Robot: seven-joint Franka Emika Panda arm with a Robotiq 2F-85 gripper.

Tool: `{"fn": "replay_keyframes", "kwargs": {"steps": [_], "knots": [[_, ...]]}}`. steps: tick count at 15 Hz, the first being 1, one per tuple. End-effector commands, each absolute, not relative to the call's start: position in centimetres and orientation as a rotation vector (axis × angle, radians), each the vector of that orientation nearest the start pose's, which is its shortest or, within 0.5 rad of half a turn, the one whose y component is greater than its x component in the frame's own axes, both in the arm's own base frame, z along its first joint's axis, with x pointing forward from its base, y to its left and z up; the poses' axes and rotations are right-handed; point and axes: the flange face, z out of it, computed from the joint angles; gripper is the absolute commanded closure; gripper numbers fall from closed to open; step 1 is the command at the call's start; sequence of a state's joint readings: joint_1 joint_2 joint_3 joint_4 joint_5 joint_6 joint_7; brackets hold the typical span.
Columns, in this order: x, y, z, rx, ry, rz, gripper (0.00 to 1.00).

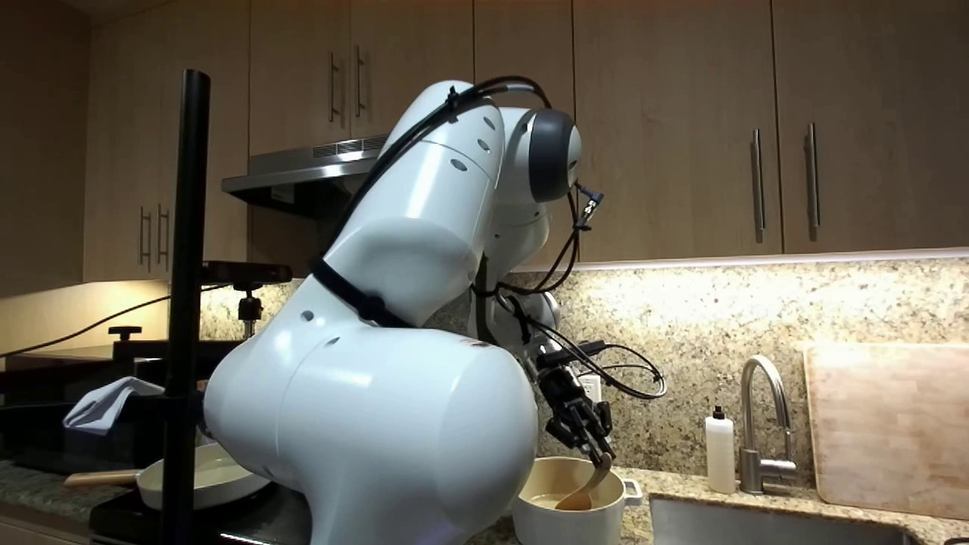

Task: Use the wooden spoon to stir in the white pot

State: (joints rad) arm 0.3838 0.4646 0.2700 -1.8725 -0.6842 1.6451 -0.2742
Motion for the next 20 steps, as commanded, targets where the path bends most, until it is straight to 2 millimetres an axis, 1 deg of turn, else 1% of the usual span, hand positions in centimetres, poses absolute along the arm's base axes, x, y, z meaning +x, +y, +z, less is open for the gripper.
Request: {"fn": "replay_keyframes", "kwargs": {"steps": [1,4,6,7,10,13,15,16,20], "knots": [[49.9,27.8,26.7,2.032,1.424,-0.636,0.91],[51.3,28.9,27.5,2.077,1.402,-0.587,0.91],[52.2,30.4,28.3,2.086,1.413,-0.555,0.91],[52.5,31.3,28.5,2.075,1.444,-0.544,0.91],[52.5,34.0,28.7,2.031,1.526,-0.517,0.91],[51.9,35.9,28.0,1.970,1.613,-0.538,0.91],[51.2,36.3,27.5,1.935,1.640,-0.557,0.91],[50.8,36.1,27.3,1.917,1.642,-0.573,0.91],[49.2,34.2,26.5,1.895,1.639,-0.612,0.92]]}}
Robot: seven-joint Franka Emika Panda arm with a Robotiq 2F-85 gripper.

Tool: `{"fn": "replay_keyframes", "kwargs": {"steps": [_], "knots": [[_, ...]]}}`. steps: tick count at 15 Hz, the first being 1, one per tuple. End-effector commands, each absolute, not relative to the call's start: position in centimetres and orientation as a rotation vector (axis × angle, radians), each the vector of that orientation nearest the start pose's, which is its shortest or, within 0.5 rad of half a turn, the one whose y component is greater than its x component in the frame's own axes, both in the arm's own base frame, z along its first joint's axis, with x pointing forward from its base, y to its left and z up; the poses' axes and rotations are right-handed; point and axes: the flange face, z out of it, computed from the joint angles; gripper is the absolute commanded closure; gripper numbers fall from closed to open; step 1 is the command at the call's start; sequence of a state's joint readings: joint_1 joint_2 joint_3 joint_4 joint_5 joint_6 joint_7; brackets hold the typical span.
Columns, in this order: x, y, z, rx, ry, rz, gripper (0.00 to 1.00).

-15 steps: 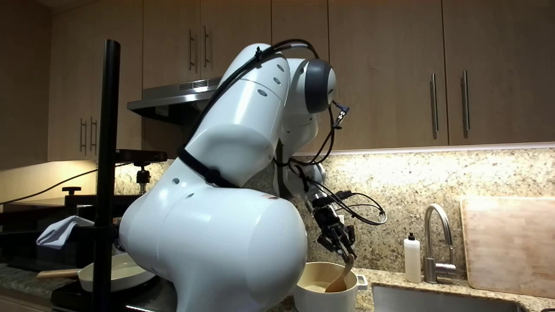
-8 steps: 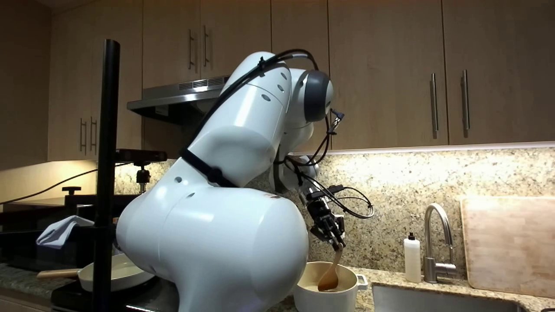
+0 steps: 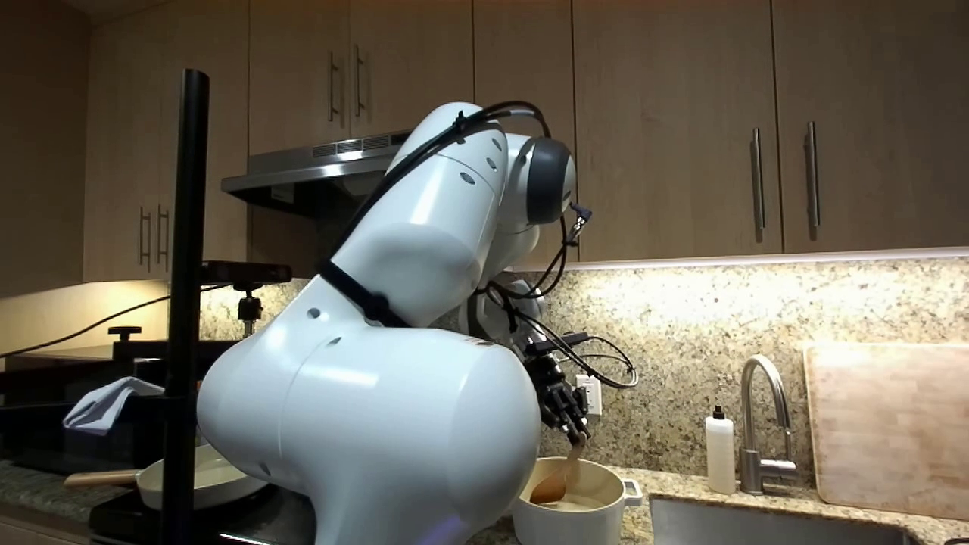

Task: Use the wooden spoon to stir in the white pot

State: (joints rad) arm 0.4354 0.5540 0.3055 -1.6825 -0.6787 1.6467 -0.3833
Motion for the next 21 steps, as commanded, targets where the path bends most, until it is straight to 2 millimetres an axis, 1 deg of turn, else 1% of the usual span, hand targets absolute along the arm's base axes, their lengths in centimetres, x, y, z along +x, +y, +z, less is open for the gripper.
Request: {"fn": "replay_keyframes", "kwargs": {"steps": [1,4,6,8,10,13,16,18,21], "knots": [[48.8,33.4,26.1,1.896,1.634,-0.629,0.92],[47.8,31.5,25.1,1.907,1.589,-0.675,0.91],[47.8,30.4,24.8,1.939,1.532,-0.689,0.91],[48.0,29.7,25.0,1.993,1.465,-0.685,0.91],[48.9,29.5,25.6,2.042,1.405,-0.668,0.91],[50.0,30.0,26.7,2.097,1.334,-0.636,0.91],[51.2,31.3,27.6,2.132,1.300,-0.602,0.91],[51.8,32.4,28.0,2.138,1.302,-0.584,0.91],[52.0,34.1,27.9,2.109,1.348,-0.574,0.91]]}}
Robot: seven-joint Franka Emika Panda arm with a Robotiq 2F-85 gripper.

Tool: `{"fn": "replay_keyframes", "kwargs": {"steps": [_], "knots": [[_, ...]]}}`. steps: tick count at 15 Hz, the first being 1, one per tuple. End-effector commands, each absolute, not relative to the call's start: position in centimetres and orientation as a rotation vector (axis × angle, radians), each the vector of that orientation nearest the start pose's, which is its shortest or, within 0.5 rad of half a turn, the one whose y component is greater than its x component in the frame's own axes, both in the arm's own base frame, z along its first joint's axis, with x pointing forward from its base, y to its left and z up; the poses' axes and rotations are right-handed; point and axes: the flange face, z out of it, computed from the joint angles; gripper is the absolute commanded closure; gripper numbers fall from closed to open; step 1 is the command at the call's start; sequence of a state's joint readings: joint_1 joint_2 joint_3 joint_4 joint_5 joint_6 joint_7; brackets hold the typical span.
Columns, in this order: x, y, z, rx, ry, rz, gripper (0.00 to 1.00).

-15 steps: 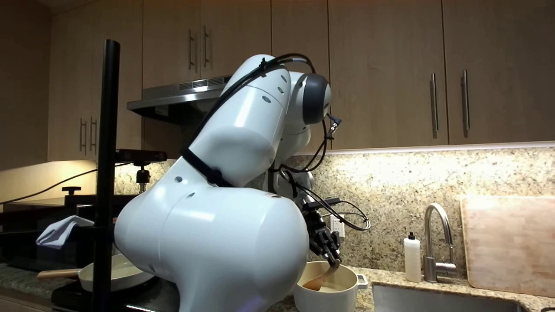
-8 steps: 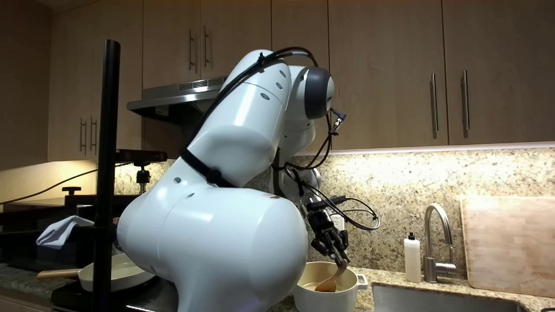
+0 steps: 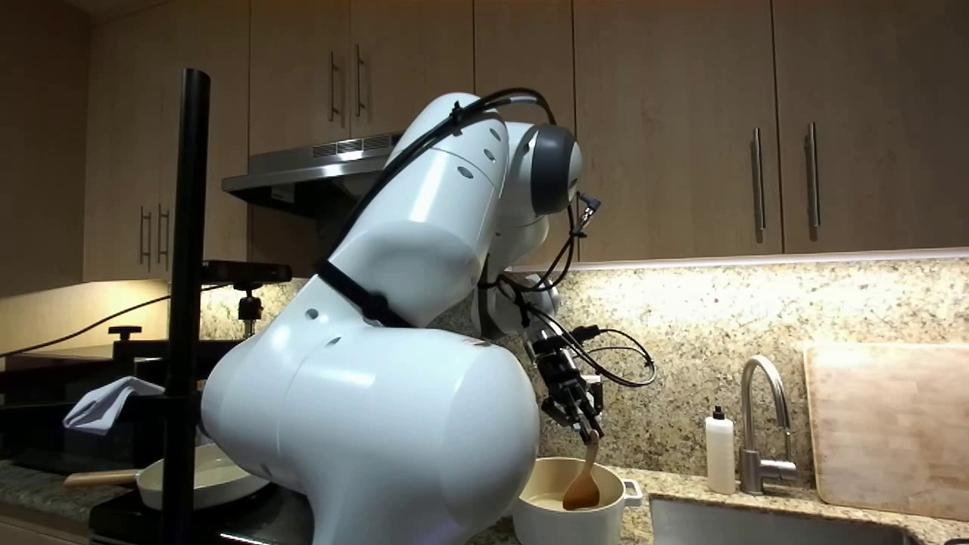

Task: Use the wooden spoon to stir in the white pot

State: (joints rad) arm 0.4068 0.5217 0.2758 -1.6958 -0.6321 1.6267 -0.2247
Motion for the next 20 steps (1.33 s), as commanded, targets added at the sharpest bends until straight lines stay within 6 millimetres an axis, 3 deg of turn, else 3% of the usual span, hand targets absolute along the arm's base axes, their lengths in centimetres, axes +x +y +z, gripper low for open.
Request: {"fn": "replay_keyframes", "kwargs": {"steps": [1,5,8,14,20], "knots": [[51.8,34.6,27.7,2.087,1.374,-0.586,0.91],[50.3,35.5,26.4,1.991,1.424,-0.649,0.91],[49.0,34.9,25.9,1.938,1.437,-0.675,0.91],[47.9,31.2,24.9,1.945,1.411,-0.699,0.92],[48.9,28.4,26.3,1.988,1.344,-0.714,0.92]]}}
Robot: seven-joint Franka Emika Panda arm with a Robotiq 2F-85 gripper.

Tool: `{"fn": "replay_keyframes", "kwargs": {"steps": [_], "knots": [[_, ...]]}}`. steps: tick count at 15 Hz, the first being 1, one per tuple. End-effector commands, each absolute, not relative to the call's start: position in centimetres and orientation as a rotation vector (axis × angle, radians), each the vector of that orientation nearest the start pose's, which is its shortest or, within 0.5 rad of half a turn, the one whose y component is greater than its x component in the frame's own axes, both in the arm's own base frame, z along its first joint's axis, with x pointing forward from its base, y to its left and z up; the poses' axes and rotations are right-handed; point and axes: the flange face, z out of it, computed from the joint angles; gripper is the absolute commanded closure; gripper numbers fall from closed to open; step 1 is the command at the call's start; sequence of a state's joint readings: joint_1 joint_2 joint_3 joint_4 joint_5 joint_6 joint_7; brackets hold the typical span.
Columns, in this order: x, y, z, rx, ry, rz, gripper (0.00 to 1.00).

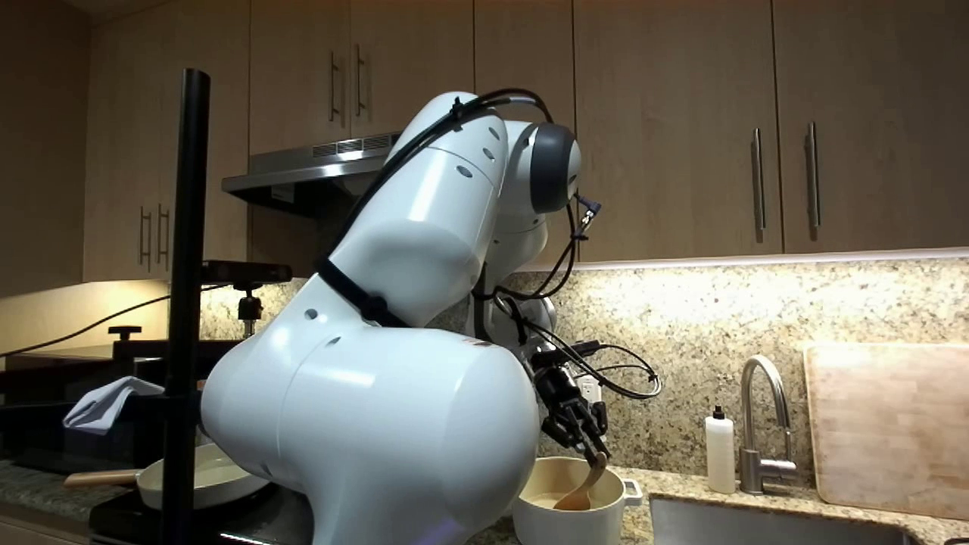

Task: Use the wooden spoon to stir in the white pot

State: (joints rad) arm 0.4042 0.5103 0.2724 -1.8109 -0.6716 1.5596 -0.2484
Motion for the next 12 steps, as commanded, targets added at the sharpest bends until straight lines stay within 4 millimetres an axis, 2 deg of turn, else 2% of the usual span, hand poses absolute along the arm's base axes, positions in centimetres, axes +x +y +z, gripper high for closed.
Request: {"fn": "replay_keyframes", "kwargs": {"steps": [1,4,8,12], "knots": [[49.3,28.4,26.7,1.998,1.332,-0.708,0.92],[50.4,29.4,27.6,2.011,1.320,-0.683,0.92],[51.6,32.0,28.3,2.000,1.343,-0.648,0.92],[51.7,34.7,28.0,1.962,1.396,-0.614,0.92]]}}
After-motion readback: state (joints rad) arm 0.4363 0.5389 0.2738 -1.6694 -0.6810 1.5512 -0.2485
